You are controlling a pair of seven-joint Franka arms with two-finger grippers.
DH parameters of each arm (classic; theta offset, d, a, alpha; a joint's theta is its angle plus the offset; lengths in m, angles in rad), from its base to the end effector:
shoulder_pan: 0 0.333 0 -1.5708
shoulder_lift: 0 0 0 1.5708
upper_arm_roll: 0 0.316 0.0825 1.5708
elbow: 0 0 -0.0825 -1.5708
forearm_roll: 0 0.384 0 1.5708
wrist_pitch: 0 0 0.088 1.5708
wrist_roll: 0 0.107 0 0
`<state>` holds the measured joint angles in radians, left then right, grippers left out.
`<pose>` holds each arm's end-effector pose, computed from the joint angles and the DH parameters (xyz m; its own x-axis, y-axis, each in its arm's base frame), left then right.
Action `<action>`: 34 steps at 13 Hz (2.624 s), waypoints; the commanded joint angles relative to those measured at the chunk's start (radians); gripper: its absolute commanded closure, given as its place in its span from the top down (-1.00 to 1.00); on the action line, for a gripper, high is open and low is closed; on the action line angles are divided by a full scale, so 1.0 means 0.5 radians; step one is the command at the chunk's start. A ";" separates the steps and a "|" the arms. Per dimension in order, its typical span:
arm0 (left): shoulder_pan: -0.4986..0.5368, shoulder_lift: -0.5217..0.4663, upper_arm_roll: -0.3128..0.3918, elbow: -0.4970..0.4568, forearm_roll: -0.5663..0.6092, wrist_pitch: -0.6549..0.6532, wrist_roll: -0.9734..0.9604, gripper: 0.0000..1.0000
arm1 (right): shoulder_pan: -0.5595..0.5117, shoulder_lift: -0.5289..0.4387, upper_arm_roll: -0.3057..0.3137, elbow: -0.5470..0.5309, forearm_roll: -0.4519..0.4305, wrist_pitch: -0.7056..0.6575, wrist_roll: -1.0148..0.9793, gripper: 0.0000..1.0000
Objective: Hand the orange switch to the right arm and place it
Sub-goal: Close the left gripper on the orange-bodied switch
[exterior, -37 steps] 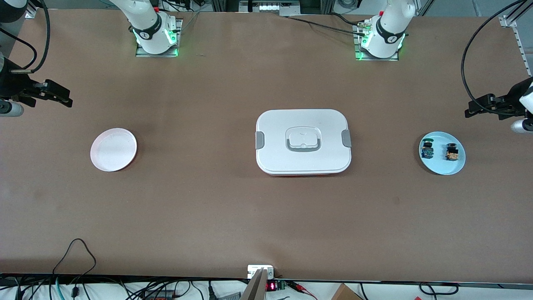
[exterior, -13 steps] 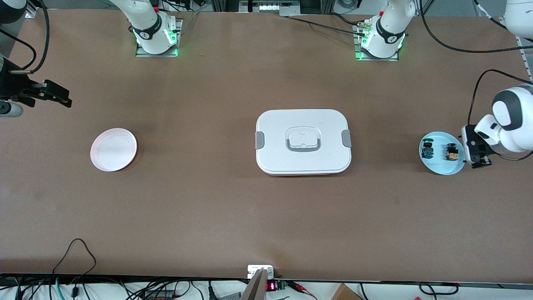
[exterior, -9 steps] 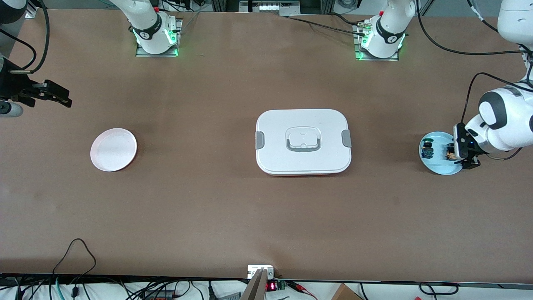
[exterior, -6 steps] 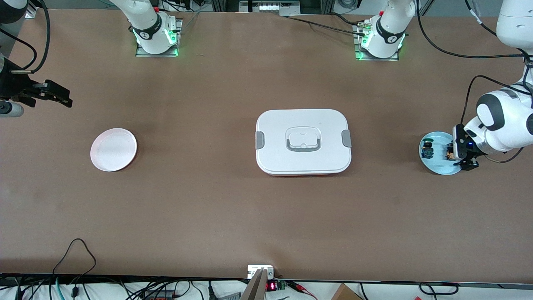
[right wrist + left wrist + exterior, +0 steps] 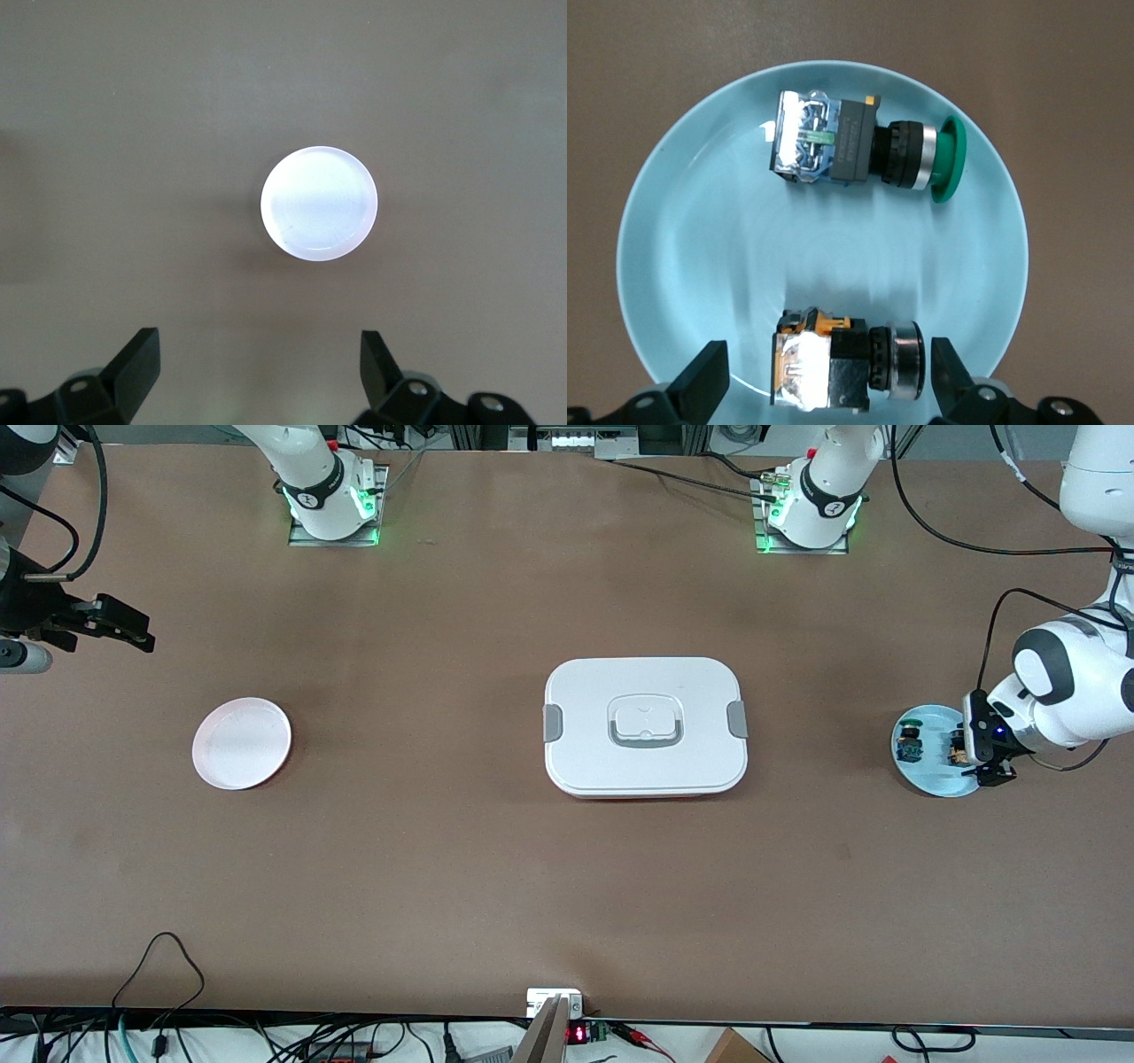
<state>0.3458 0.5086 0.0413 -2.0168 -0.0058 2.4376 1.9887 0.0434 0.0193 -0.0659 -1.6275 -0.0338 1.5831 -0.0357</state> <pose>0.5497 0.2239 0.1891 -0.0297 -0.9994 0.0201 -0.9958 0.0313 0.0865 0.5585 -0.0158 0.5882 0.9978 0.0136 -0.0648 0.0157 -0.9993 0.0327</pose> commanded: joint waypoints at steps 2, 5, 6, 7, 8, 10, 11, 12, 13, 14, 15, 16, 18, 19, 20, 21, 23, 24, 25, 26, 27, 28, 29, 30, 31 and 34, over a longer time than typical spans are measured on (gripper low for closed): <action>0.054 0.017 -0.040 0.002 -0.071 0.037 0.069 1.00 | -0.004 -0.005 0.009 0.024 0.015 -0.043 0.004 1.00; 0.054 0.007 -0.040 0.005 -0.071 0.024 0.072 1.00 | -0.004 -0.005 0.009 0.024 0.015 -0.049 0.007 1.00; 0.054 0.010 -0.040 0.005 -0.071 0.027 0.075 1.00 | -0.004 -0.005 0.009 0.024 0.015 -0.046 0.007 1.00; 0.057 0.014 -0.046 0.005 -0.074 0.027 0.075 1.00 | -0.004 -0.005 0.009 0.027 0.015 -0.046 0.004 1.00; 0.063 0.017 -0.049 0.005 -0.074 0.030 0.075 1.00 | -0.004 -0.005 0.009 0.024 0.015 -0.046 0.007 1.00; 0.063 0.020 -0.049 0.005 -0.074 0.037 0.075 1.00 | -0.004 -0.005 0.009 0.024 0.015 -0.046 0.007 1.00; 0.063 0.035 -0.049 0.008 -0.074 0.040 0.075 1.00 | -0.004 -0.005 0.009 0.024 0.015 -0.046 0.004 1.00; 0.066 0.041 -0.049 0.011 -0.074 0.043 0.075 0.99 | -0.004 -0.005 0.009 0.024 0.015 -0.049 0.007 1.00; 0.066 0.050 -0.049 0.018 -0.074 0.043 0.075 0.94 | -0.004 -0.005 0.009 0.024 0.018 -0.049 0.004 1.00; 0.066 0.056 -0.052 0.021 -0.074 0.043 0.078 0.89 | -0.004 -0.005 0.009 0.024 0.018 -0.049 0.004 1.00; 0.066 0.057 -0.052 0.021 -0.074 0.043 0.078 0.81 | -0.004 -0.005 0.009 0.024 0.015 -0.046 0.007 1.00; 0.066 0.060 -0.052 0.021 -0.074 0.043 0.078 0.67 | -0.004 -0.005 0.012 0.027 0.015 -0.046 0.004 1.00; 0.063 0.060 -0.052 0.024 -0.071 0.043 0.094 0.33 | -0.001 -0.005 0.012 0.024 0.015 -0.046 0.004 1.00; 0.063 0.060 -0.055 0.030 -0.074 0.043 0.158 0.08 | -0.004 -0.005 0.012 0.024 0.015 -0.046 0.004 1.00; 0.063 0.060 -0.055 0.030 -0.074 0.043 0.189 -0.22 | -0.004 -0.005 0.012 0.027 0.015 -0.046 0.004 1.00; 0.060 0.060 -0.055 0.033 -0.074 0.040 0.189 -0.64 | -0.001 -0.005 0.012 0.027 0.015 -0.046 0.004 1.00; 0.066 0.060 -0.055 0.033 -0.077 0.037 0.189 -0.98 | -0.001 -0.005 0.015 0.027 0.015 -0.046 0.004 1.00; 0.066 0.060 -0.055 0.045 -0.086 0.028 0.186 -1.00 | -0.001 -0.005 0.015 0.027 0.015 -0.046 0.004 1.00; 0.069 0.054 -0.055 0.054 -0.108 0.015 0.186 -1.00 | -0.001 -0.005 0.012 0.027 0.015 -0.046 0.004 1.00; 0.069 0.050 -0.055 0.079 -0.120 -0.015 0.189 -1.00 | -0.001 -0.005 0.012 0.027 0.015 -0.049 0.004 1.00; 0.072 0.050 -0.055 0.137 -0.126 -0.122 0.189 -1.00 | -0.001 -0.005 0.012 0.027 0.015 -0.046 0.004 1.00; 0.072 0.050 -0.055 0.207 -0.154 -0.266 0.189 -1.00 | -0.001 -0.005 0.015 0.027 0.015 -0.046 0.004 1.00; 0.072 0.050 -0.052 0.290 -0.233 -0.419 0.189 -1.00 | -0.001 -0.005 0.015 0.031 0.015 -0.046 0.004 1.00; 0.072 0.050 -0.052 0.351 -0.285 -0.533 0.189 -1.00 | -0.001 -0.008 0.015 0.031 0.015 -0.046 0.004 1.00; 0.069 0.047 -0.055 0.425 -0.298 -0.643 0.189 -1.00 | -0.001 -0.008 0.015 0.031 0.015 -0.046 0.004 1.00; 0.036 0.050 -0.055 0.710 -0.466 -1.182 0.186 -1.00 | -0.001 -0.005 0.015 0.028 0.015 -0.046 0.004 1.00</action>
<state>0.3650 0.5290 0.0189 -1.7547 -0.1761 1.9988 2.0509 0.0442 0.0185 -0.0625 -1.6269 -0.0335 1.5778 -0.0357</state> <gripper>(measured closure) 0.278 0.000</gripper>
